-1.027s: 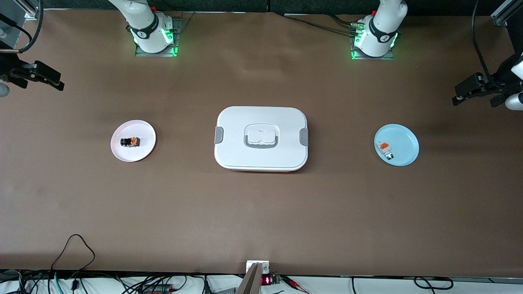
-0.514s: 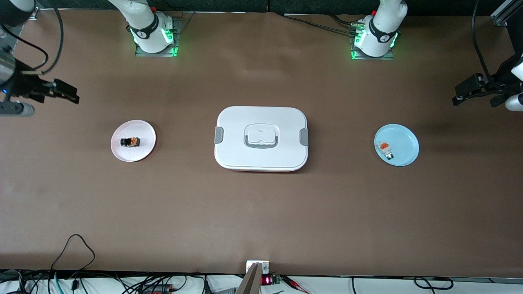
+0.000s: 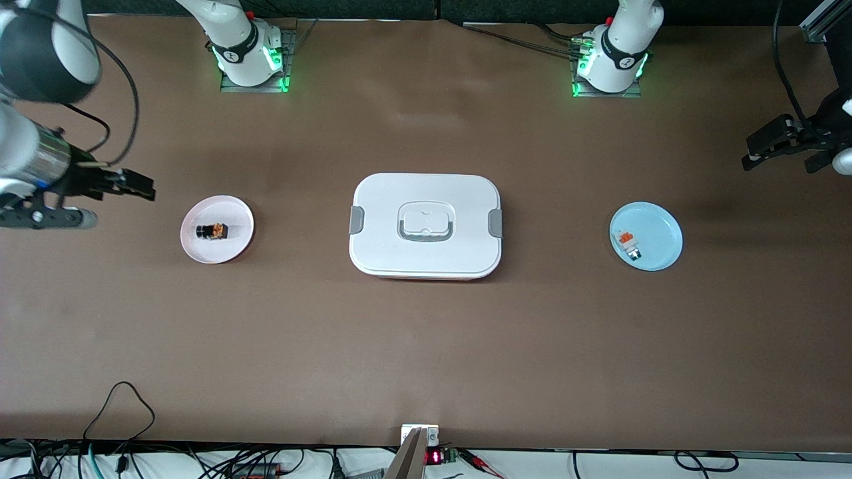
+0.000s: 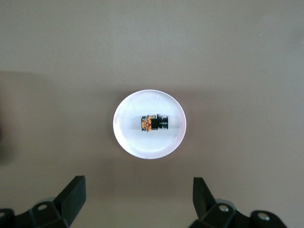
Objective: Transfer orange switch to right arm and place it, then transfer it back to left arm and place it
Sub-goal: 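Move the right gripper back over the white plate, then lower the right gripper and grasp the switch on the white plate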
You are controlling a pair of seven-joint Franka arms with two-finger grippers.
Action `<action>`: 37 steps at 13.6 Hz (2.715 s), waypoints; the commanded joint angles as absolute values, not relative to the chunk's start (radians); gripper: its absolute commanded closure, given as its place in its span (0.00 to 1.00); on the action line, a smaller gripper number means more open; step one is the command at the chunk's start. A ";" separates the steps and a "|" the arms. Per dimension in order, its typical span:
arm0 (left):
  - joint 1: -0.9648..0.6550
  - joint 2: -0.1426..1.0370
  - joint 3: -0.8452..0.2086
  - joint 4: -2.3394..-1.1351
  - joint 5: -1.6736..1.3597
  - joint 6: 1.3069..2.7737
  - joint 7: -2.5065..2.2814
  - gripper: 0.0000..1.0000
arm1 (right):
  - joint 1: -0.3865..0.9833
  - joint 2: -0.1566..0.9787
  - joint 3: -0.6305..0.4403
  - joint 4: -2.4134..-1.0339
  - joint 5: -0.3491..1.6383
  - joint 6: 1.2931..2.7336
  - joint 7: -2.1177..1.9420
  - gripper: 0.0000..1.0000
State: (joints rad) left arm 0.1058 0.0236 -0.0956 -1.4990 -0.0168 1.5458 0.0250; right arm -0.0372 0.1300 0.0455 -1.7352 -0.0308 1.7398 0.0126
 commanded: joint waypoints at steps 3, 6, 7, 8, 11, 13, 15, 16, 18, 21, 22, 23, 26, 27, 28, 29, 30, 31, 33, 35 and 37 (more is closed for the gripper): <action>0.103 0.040 -0.100 -1.468 0.003 1.523 0.020 0.00 | -0.083 0.115 0.046 -1.968 -0.049 1.966 -0.002 0.00; 0.100 0.040 -0.100 -1.467 0.003 1.522 0.020 0.00 | -0.077 0.185 0.046 -1.985 -0.049 2.000 0.002 0.00; 0.100 0.040 -0.100 -1.466 0.003 1.523 0.020 0.00 | -0.077 0.207 0.046 -1.994 -0.052 2.019 0.002 0.00; 0.100 0.040 -0.100 -1.466 0.003 1.522 0.020 0.00 | -0.074 0.236 0.046 -2.005 -0.052 2.049 0.002 0.00; 0.098 0.040 -0.101 -1.466 0.003 1.522 0.020 0.00 | -0.068 0.317 0.046 -2.035 -0.052 2.176 -0.002 0.00; 0.098 0.040 -0.101 -1.466 0.002 1.522 0.020 0.00 | -0.054 0.360 0.046 -2.057 -0.052 2.253 -0.002 0.00; 0.098 0.040 -0.101 -1.466 0.002 1.522 0.020 0.00 | -0.054 0.382 0.046 -2.088 -0.052 2.318 -0.012 0.00; 0.098 0.040 -0.101 -1.466 0.002 1.520 0.020 0.00 | -0.054 0.387 0.046 -2.094 -0.052 2.338 -0.014 0.00; 0.097 0.040 -0.103 -1.466 0.002 1.520 0.021 0.00 | -0.051 0.420 0.046 -2.094 -0.051 2.370 -0.014 0.00; 0.086 0.040 -0.103 -1.466 0.002 1.520 0.020 0.00 | -0.052 0.445 0.046 -2.097 -0.052 2.396 -0.026 0.00; 0.086 0.040 -0.103 -1.466 0.002 1.520 0.020 0.00 | -0.052 0.445 0.046 -2.098 -0.052 2.393 -0.028 0.00; 0.084 0.040 -0.103 -1.466 0.002 1.520 0.020 0.00 | -0.055 0.442 0.046 -2.100 -0.052 2.387 -0.029 0.00; 0.086 0.040 -0.103 -1.466 0.002 1.520 0.020 0.00 | -0.060 0.414 0.045 -2.099 -0.051 2.330 -0.032 0.00; 0.086 0.040 -0.101 -1.466 0.002 1.520 0.020 0.00 | -0.060 0.408 0.044 -2.098 -0.051 2.326 -0.032 0.00; 0.086 0.040 -0.101 -1.466 0.002 1.520 0.020 0.00 | -0.060 0.405 0.044 -2.098 -0.051 2.326 -0.031 0.00; 0.086 0.040 -0.101 -1.466 0.002 1.519 0.020 0.00 | -0.060 0.403 0.044 -2.098 -0.049 2.324 -0.028 0.00; 0.086 0.040 -0.103 -1.466 0.002 1.519 0.020 0.00 | -0.061 0.403 0.044 -2.098 -0.049 2.324 -0.029 0.00; 0.086 0.038 -0.103 -1.466 0.002 1.519 0.020 0.00 | -0.063 0.403 0.044 -2.098 -0.048 2.324 -0.029 0.00; 0.084 0.040 -0.103 -1.466 0.002 1.516 0.020 0.00 | -0.061 0.413 0.043 -2.100 -0.049 2.327 -0.031 0.00; 0.084 0.040 -0.103 -1.466 0.002 1.514 0.020 0.00 | -0.061 0.414 0.043 -2.112 -0.049 2.327 -0.031 0.00; 0.084 0.040 -0.104 -1.465 0.002 1.514 0.020 0.00 | -0.066 0.416 0.043 -2.125 -0.049 2.330 -0.031 0.00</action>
